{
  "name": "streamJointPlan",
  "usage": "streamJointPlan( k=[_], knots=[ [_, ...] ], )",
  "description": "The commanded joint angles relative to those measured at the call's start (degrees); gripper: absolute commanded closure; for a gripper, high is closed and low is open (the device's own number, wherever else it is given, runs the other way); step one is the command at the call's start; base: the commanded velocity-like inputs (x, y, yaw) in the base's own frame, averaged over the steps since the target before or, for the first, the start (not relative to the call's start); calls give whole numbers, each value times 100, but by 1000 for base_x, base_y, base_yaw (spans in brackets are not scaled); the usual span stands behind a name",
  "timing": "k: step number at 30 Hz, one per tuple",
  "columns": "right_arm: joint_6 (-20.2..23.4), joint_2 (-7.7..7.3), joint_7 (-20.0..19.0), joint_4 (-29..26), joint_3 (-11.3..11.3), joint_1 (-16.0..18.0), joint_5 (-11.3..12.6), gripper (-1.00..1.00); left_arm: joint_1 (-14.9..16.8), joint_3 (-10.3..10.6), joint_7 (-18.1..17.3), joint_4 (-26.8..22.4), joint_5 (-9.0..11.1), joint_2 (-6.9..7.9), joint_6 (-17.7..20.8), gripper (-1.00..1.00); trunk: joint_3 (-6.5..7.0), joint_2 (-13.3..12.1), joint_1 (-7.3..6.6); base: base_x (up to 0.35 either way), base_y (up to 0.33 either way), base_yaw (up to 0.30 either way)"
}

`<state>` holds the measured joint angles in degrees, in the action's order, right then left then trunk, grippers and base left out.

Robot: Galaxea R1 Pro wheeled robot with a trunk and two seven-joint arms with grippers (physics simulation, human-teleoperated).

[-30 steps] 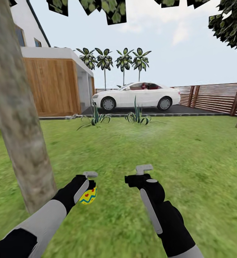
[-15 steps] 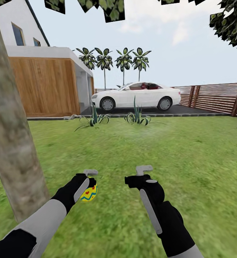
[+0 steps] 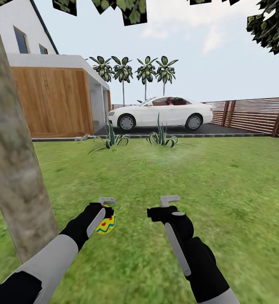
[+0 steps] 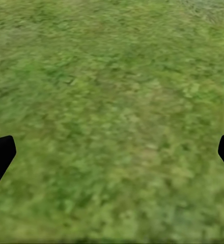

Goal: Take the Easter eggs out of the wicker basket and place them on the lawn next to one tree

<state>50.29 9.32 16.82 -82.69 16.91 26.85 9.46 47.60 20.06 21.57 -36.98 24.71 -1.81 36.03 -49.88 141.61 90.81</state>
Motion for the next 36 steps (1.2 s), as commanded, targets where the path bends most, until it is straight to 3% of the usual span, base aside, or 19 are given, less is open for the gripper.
streamJointPlan(
  k=[1, 7, 15, 23, 36],
  knots=[
    [16, -1, 61, -7, 6, 5, 60, -100, 4, 24, 42, -7, 61, 5, 11, 100, -7, 3, -1, 0, 0, 0],
    [13, -1, 69, -45, 2, 5, 56, -100, 4, 24, 47, -2, 63, 5, 10, 100, -78, 163, 87, 0, 0, 0],
    [7, -9, 84, -617, -15, -153, 56, -100, 4, 16, -12, 80, 52, -1, 14, 100, -256, 174, 107, 0, 0, 0],
    [7, -9, 79, -630, -6, -179, 56, -100, 14, 17, -29, 209, 47, -10, 3, 100, -433, 185, 128, 0, 0, 0],
    [7, -9, 76, -604, 2, -180, 59, -100, 22, 32, -30, 391, 33, -10, -373, 100, -721, 202, 161, 0, 0, 0]
  ],
)
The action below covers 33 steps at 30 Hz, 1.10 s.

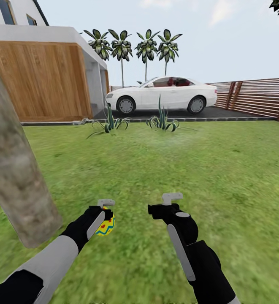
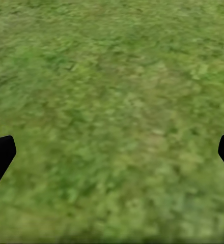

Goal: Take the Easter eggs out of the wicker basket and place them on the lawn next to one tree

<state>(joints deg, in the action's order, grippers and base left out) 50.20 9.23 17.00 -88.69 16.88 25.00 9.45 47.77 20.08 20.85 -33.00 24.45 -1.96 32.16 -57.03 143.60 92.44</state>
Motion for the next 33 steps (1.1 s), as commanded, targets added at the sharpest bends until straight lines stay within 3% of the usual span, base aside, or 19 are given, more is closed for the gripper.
streamJointPlan(
  k=[1, 33],
  knots=[
    [16, 0, 58, -3, 3, 5, 59, -100, 4, 31, 42, 0, 59, 4, 9, 100, -29, 5, 1, 0, 0, 0],
    [16, 0, 41, 44, 11, 5, 57, -100, -13, 102, 246, -41, 70, 56, -462, 100, -738, 47, 83, 0, 0, 0]
  ],
)
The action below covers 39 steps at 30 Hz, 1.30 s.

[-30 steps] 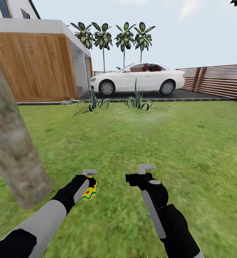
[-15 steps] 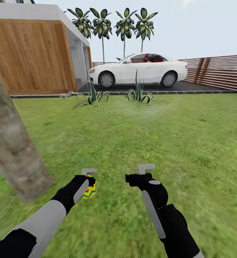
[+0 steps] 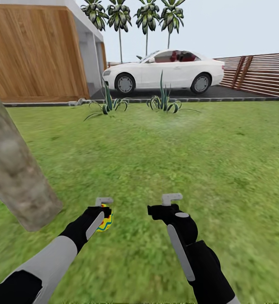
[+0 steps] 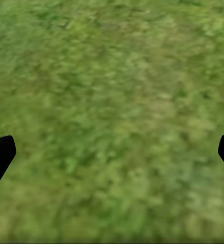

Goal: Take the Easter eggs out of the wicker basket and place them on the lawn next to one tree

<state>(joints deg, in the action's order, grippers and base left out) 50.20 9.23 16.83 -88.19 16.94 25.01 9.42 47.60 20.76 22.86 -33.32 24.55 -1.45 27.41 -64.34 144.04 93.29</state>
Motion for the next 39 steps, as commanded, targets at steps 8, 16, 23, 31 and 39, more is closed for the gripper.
streamJointPlan(
  k=[8, 16, 23, 31, 39],
  knots=[
    [16, 0, 60, -5, 4, 4, 61, -100, 4, 33, 80, -25, 63, 12, 7, 100, -183, 13, 19, 0, 0, 0],
    [16, 0, 57, -5, 6, 4, 61, -100, -3, 35, 86, -33, 66, 13, 3, 100, -316, 21, 34, 0, 0, 0],
    [16, 0, 57, -5, 4, 4, 60, -100, -5, 42, 87, -34, 60, 13, 1, 100, -471, 31, 53, 0, 0, 0],
    [16, 0, 62, -5, 2, 4, 60, -100, -5, 44, 87, -34, 58, 13, -127, 100, -560, 36, 63, 0, 0, 0],
    [16, 0, 66, -5, 2, 4, 60, -100, -5, 272, 87, -26, 66, 13, -139, 100, -560, 36, 63, 70, 128, 0]
  ],
)
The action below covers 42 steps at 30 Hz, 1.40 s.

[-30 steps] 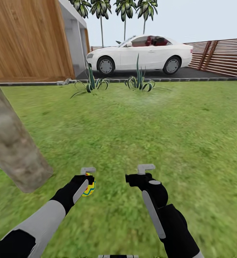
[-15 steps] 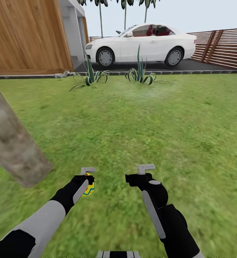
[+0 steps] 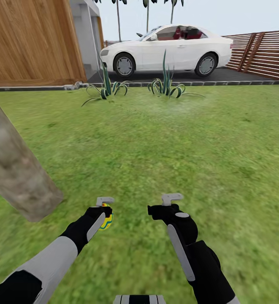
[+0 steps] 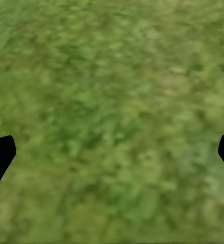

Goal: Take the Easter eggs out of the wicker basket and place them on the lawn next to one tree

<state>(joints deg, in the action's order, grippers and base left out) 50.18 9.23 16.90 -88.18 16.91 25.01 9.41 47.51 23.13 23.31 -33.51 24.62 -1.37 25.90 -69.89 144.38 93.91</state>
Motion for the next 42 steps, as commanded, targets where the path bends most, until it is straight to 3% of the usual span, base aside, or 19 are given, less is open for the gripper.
streamJointPlan(
  k=[1, 15, 42],
  knots=[
    [18, 0, 59, -6, 5, 4, 61, -100, 4, 40, 42, -7, 60, 5, 12, 100, -5, 2, 0, 141, 251, 0],
    [18, 0, 59, -6, 6, 4, 61, -100, 4, 52, 42, -16, 60, -2, 12, 100, -5, 2, 0, 73, 47, 0],
    [-1, 0, 50, -257, 57, -134, 56, -100, 4, 130, 42, -16, 60, 5, -67, 100, -603, 38, 70, 0, 0, 0]
  ],
)
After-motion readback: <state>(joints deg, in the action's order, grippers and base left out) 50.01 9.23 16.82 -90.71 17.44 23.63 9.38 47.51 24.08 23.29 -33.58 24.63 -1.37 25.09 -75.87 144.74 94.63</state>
